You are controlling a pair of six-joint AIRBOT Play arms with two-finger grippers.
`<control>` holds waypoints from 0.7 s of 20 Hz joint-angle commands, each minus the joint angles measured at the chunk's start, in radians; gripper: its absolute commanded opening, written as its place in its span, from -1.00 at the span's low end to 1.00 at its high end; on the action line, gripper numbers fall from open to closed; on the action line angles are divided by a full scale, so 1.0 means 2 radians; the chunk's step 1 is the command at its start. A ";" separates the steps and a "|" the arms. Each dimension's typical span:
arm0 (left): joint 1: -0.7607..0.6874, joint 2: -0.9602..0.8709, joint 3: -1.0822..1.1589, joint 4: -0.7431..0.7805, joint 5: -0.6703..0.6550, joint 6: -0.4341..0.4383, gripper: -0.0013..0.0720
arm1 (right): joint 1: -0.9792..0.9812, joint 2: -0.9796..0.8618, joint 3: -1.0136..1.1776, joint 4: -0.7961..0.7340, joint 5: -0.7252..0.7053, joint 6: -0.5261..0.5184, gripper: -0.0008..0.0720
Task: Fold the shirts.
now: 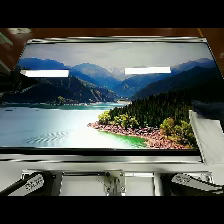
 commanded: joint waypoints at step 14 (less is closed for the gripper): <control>0.000 -0.023 0.000 0.000 0.009 0.001 -0.85 | -0.007 0.000 -0.175 -0.276 0.070 0.031 -0.80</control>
